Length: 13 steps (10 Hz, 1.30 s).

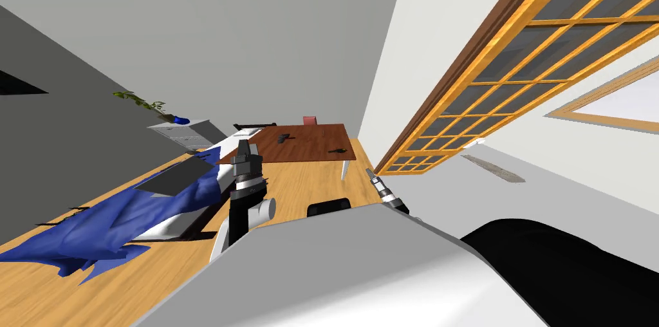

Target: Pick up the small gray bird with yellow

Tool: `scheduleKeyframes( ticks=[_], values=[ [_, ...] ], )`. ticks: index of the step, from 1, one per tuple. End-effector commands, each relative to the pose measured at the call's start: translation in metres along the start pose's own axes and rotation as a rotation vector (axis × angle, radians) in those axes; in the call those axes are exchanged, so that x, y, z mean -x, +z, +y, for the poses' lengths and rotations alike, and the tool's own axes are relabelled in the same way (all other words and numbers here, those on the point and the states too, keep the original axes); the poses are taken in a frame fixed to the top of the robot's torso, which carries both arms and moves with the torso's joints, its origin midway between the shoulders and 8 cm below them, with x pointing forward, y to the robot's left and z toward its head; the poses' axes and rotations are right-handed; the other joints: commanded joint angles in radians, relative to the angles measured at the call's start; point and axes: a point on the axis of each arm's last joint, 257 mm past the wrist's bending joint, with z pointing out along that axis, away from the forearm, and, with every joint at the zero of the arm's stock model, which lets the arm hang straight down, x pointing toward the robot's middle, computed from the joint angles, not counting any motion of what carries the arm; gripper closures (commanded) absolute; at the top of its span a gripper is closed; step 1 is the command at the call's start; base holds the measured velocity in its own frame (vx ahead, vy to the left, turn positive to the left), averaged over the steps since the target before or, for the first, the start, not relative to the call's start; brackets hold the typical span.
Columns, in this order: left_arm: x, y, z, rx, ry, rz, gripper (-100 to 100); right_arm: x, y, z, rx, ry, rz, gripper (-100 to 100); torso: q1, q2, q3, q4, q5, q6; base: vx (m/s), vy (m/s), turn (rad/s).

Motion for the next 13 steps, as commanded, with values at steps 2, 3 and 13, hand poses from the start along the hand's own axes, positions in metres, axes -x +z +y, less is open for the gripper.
scheduleKeyframes(
  ticks=[2, 3, 13],
  values=[
    [0.0, 0.0, 0.0, 0.0, 0.0, 0.0, 0, -0.016, -0.03, -0.047, -0.116, -0.06, 0.083, -100, 0.0, 0.0, 0.0, 0.0, 0.0, 0.0, -0.008, 0.026, 0.175],
    [0.0, 0.0, 0.0, 0.0, 0.0, 0.0, 0, -0.018, -0.033, -0.053, -0.13, -0.058, 0.087, -100, 0.001, 0.0, 0.0, 0.0, 0.0, 0.0, -0.002, 0.02, 0.104],
    [0.0, 0.0, 0.0, 0.0, 0.0, 0.0, 0, -0.042, -0.21, -0.202, -0.533, -0.292, 0.459, -100, -0.001, -0.004, -0.002, -0.001, 0.0, 0.001, 0.028, 0.016, 0.2]
  ],
)
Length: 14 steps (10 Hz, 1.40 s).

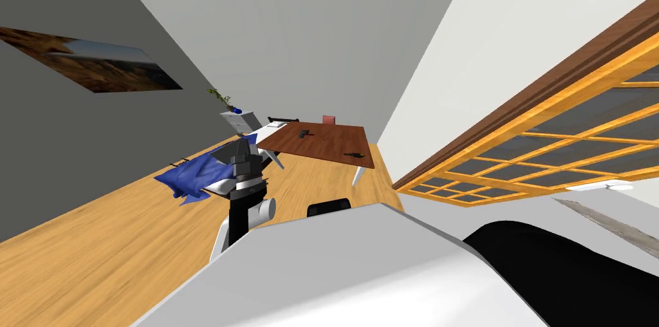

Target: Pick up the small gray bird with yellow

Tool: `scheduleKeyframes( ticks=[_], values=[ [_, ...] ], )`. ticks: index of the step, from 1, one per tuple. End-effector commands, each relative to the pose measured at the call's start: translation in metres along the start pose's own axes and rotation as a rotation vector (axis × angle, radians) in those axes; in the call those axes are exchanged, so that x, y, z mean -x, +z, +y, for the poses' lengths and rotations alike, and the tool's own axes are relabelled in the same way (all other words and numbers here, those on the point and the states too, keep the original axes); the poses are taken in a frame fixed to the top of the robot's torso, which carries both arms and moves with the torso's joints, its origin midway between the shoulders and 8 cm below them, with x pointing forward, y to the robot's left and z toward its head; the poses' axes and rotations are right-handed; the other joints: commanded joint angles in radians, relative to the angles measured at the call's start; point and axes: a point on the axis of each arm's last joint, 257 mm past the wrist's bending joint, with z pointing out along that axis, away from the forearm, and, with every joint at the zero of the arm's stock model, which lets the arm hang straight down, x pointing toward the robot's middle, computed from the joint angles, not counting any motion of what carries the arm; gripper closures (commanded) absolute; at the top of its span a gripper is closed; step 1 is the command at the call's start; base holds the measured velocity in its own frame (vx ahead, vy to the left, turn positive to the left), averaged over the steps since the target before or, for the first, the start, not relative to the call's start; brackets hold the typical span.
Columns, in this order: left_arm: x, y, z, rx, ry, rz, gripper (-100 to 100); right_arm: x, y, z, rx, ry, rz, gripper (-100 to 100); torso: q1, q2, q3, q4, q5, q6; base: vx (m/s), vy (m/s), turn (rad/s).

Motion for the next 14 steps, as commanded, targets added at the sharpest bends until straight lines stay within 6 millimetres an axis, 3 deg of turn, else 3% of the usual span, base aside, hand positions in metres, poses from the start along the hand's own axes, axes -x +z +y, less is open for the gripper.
scheduleKeyframes(
  ticks=[1, 2, 3, 4, 5, 6, 7, 8, 9, 10, 11, 13, 14],
  values=[
    [0.0, 0.0, 0.0, 0.0, 0.0, 0.0, 0, -0.014, -0.011, -0.021, -0.046, -0.027, 0.045, -100, 0.0, 0.0, 0.0, 0.0, 0.0, 0.0, 0.053, 0.008, 0.192],
    [0.0, 0.0, 0.0, 0.0, 0.0, 0.0, 0, -0.024, -0.028, -0.044, -0.085, -0.091, 0.109, -100, 0.0, 0.0, 0.0, 0.0, 0.0, 0.001, 0.071, 0.018, 0.322],
    [0.0, 0.0, 0.0, 0.0, 0.0, 0.0, 0, -0.03, -0.033, -0.054, -0.108, -0.086, 0.122, -100, 0.0, -0.001, 0.0, 0.0, 0.0, 0.0, 0.058, 0.003, 0.226],
    [0.0, 0.0, 0.0, 0.0, 0.0, 0.0, 0, -0.043, -0.055, -0.083, -0.159, -0.146, 0.196, -100, 0.0, 0.0, 0.0, 0.0, 0.0, 0.001, 0.064, 0.011, 0.369],
    [0.0, 0.0, 0.0, 0.0, 0.0, 0.0, 0, -0.043, -0.056, -0.085, -0.163, -0.146, 0.199, -100, 0.0, -0.001, 0.0, 0.0, 0.0, 0.0, 0.062, -0.004, 0.204],
    [0.0, 0.0, 0.0, 0.0, 0.0, 0.0, 0, -0.057, -0.079, -0.111, -0.211, -0.196, 0.271, -100, 0.0, -0.001, 0.0, 0.0, 0.0, 0.001, 0.087, -0.007, 0.335],
    [0.0, 0.0, 0.0, 0.0, 0.0, 0.0, 0, -0.053, -0.08, -0.113, -0.211, -0.208, 0.275, -100, -0.001, -0.002, -0.001, 0.0, 0.0, 0.0, 0.075, -0.005, 0.255],
    [0.0, 0.0, 0.0, 0.0, 0.0, 0.0, 0, -0.06, -0.104, -0.14, -0.253, -0.269, 0.35, -100, 0.0, -0.002, -0.001, 0.0, 0.0, 0.0, 0.084, -0.001, 0.357],
    [0.0, 0.0, 0.0, 0.0, 0.0, 0.0, 0, -0.059, -0.104, -0.14, -0.253, -0.27, 0.35, -100, 0.0, -0.002, -0.001, 0.0, 0.0, 0.0, 0.079, -0.009, 0.24],
    [0.0, 0.0, 0.0, 0.0, 0.0, 0.0, 0, -0.066, -0.127, -0.163, -0.289, -0.325, 0.421, -100, 0.0, -0.002, -0.001, 0.0, 0.0, 0.001, 0.094, 0.002, 0.414],
    [0.0, 0.0, 0.0, 0.0, 0.0, 0.0, 0, -0.063, -0.127, -0.164, -0.289, -0.332, 0.423, -100, 0.0, -0.003, -0.002, -0.001, 0.0, 0.0, 0.08, -0.008, 0.208],
    [0.0, 0.0, 0.0, 0.0, 0.0, 0.0, 0, -0.068, -0.173, -0.204, -0.349, -0.439, 0.558, -100, 0.0, -0.003, -0.002, -0.001, 0.0, 0.0, 0.111, -0.012, 0.383],
    [0.0, 0.0, 0.0, 0.0, 0.0, 0.0, 0, -0.063, -0.173, -0.206, -0.349, -0.452, 0.563, -100, -0.001, -0.006, -0.003, -0.001, 0.0, 0.0, 0.113, -0.037, 0.357]
  ],
)
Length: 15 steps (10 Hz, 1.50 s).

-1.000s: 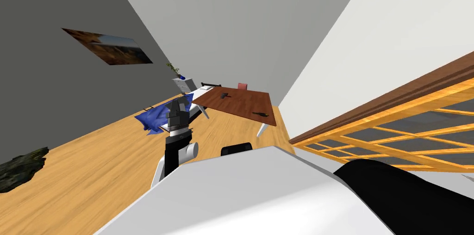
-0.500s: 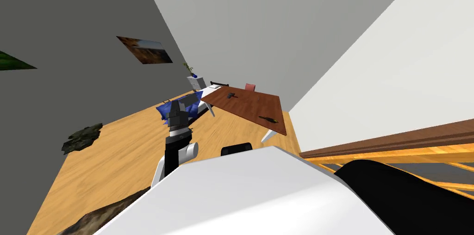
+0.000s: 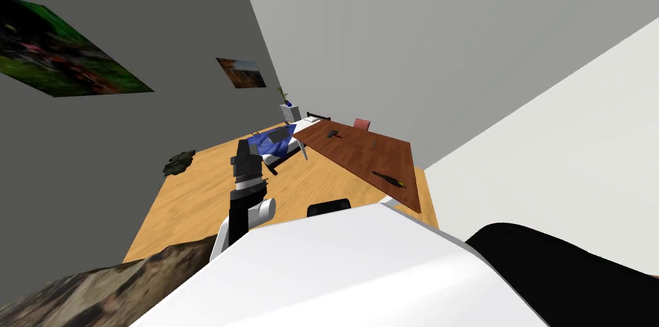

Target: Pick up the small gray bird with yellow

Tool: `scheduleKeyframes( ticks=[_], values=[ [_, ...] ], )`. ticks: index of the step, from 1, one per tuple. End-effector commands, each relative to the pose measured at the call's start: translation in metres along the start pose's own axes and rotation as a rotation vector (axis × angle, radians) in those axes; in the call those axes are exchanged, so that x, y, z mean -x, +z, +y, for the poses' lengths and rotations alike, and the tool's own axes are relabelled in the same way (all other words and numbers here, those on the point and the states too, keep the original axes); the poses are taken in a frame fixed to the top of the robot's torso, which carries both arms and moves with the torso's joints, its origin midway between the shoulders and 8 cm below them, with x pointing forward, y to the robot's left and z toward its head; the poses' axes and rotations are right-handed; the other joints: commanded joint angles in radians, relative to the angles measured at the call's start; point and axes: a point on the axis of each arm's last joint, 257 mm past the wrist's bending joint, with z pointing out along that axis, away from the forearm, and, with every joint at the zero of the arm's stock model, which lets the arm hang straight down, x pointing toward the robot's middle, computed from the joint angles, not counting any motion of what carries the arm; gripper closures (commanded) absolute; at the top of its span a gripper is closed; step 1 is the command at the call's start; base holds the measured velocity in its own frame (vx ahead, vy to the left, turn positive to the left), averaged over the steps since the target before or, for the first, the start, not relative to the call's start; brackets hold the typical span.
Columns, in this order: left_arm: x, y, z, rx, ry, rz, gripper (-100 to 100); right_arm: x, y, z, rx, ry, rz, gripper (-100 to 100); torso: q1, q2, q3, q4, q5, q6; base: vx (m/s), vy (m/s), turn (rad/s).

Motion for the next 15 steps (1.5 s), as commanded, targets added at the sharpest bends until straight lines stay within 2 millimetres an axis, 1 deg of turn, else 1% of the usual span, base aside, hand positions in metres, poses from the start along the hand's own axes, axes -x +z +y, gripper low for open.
scheduleKeyframes(
  ticks=[1, 2, 4, 5, 7, 8, 9, 10, 11, 13, 15],
  values=[
    [0.0, 0.0, 0.0, 0.0, 0.0, 0.0, 0, -0.02, -0.014, -0.026, -0.031, -0.077, 0.073, -100, 0.0, 0.0, 0.0, 0.0, 0.0, 0.0, 0.118, -0.045, 0.431],
    [0.0, 0.0, 0.0, 0.0, 0.0, 0.0, 0, -0.02, -0.014, -0.026, -0.031, -0.077, 0.073, -100, -0.001, -0.001, 0.0, 0.0, 0.0, -0.001, 0.091, -0.045, 0.288],
    [0.0, 0.0, 0.0, 0.0, 0.0, 0.0, 0, -0.044, -0.034, -0.06, -0.065, -0.186, 0.18, -100, 0.001, 0.0, 0.0, 0.0, 0.0, 0.0, 0.131, -0.044, 0.403],
    [0.0, 0.0, 0.0, 0.0, 0.0, 0.0, 0, -0.044, -0.034, -0.06, -0.065, -0.186, 0.18, -100, -0.001, -0.003, -0.001, -0.001, 0.0, 0.0, 0.122, -0.065, 0.357],
    [0.0, 0.0, 0.0, 0.0, 0.0, 0.0, 0, -0.064, -0.049, -0.08, -0.074, -0.274, 0.269, -100, 0.001, -0.001, -0.001, 0.0, 0.0, 0.0, 0.122, -0.051, 0.374],
    [0.0, 0.0, 0.0, 0.0, 0.0, 0.0, 0, -0.064, -0.049, -0.08, -0.074, -0.274, 0.269, -100, 0.001, -0.002, -0.001, 0.0, 0.0, 0.0, 0.113, -0.055, 0.345],
    [0.0, 0.0, 0.0, 0.0, 0.0, 0.0, 0, -0.073, -0.054, -0.084, -0.068, -0.309, 0.304, -100, 0.001, -0.002, -0.001, 0.0, 0.0, 0.0, 0.104, -0.055, 0.449],
    [0.0, 0.0, 0.0, 0.0, 0.0, 0.0, 0, -0.081, -0.057, -0.084, -0.056, -0.338, 0.333, -100, 0.001, -0.001, -0.001, 0.0, 0.0, 0.0, 0.121, -0.051, 0.468],
    [0.0, 0.0, 0.0, 0.0, 0.0, 0.0, 0, -0.088, -0.056, -0.08, -0.038, -0.36, 0.353, -100, 0.002, -0.002, -0.001, 0.0, 0.0, 0.0, 0.156, -0.052, 0.376],
    [0.0, 0.0, 0.0, 0.0, 0.0, 0.0, 0, -0.097, -0.047, -0.06, 0.015, -0.385, 0.367, -100, 0.003, -0.006, -0.003, -0.001, 0.0, 0.001, 0.17, -0.04, 0.351],
    [0.0, 0.0, 0.0, 0.0, 0.0, 0.0, 0, -0.1, -0.034, -0.037, 0.063, -0.393, 0.358, -100, 0.008, -0.004, -0.002, -0.001, 0.001, 0.002, 0.103, 0.007, 0.184]
  ],
)
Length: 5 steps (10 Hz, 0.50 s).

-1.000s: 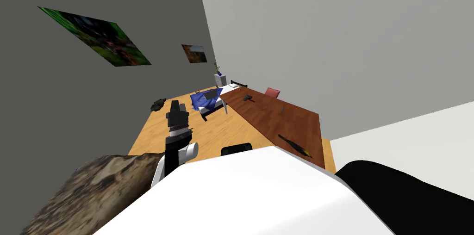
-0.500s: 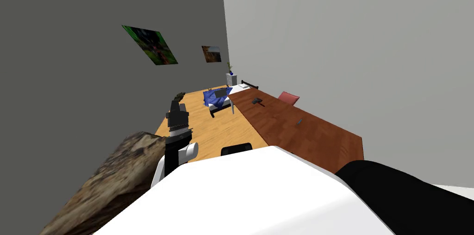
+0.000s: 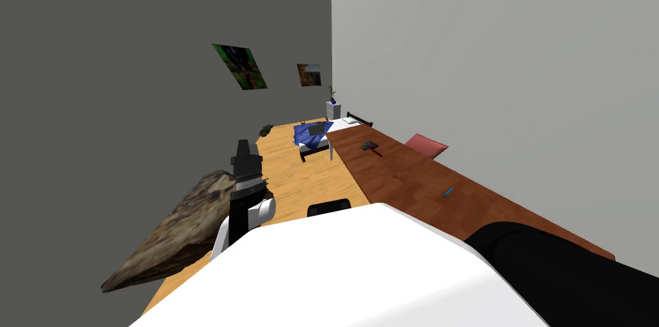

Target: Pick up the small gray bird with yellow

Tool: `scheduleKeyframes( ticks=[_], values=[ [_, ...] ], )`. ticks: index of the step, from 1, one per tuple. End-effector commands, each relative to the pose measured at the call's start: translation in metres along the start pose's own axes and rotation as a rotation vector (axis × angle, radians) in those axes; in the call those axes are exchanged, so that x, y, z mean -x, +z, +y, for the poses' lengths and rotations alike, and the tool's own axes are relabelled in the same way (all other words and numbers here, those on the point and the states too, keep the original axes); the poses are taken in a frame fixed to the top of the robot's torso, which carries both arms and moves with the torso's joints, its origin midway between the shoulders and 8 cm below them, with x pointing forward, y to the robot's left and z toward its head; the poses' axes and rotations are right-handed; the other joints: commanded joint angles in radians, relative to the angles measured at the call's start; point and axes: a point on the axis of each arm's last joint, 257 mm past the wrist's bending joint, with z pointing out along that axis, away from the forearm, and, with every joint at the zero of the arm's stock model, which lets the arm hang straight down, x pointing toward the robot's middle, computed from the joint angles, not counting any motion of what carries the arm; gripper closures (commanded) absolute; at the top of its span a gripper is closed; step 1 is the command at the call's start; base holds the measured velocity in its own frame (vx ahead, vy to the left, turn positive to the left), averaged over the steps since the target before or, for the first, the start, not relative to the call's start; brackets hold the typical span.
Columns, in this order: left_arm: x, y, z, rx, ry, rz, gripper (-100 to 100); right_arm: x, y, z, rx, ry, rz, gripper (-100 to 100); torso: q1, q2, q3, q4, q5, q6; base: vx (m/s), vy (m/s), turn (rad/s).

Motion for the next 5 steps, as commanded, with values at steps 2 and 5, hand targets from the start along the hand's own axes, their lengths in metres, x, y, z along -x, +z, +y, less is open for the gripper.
scheduleKeyframes(
  ticks=[2, 5],
  values=[
    [0.0, 0.0, 0.0, 0.0, 0.0, 0.0, 0, 0.001, 0.001, 0.001, 0.004, -0.003, -0.001, 0, 0.0, 0.003, 0.002, 0.001, 0.0, 0.001, 0.023, -0.002, 0.012],
    [0.0, 0.0, 0.0, 0.0, 0.0, 0.0, 0, 0.005, 0.026, 0.025, 0.012, 0.016, -0.009, -100, -0.004, 0.01, 0.005, 0.002, -0.001, 0.001, -0.036, -0.065, 0.07]
  ],
)
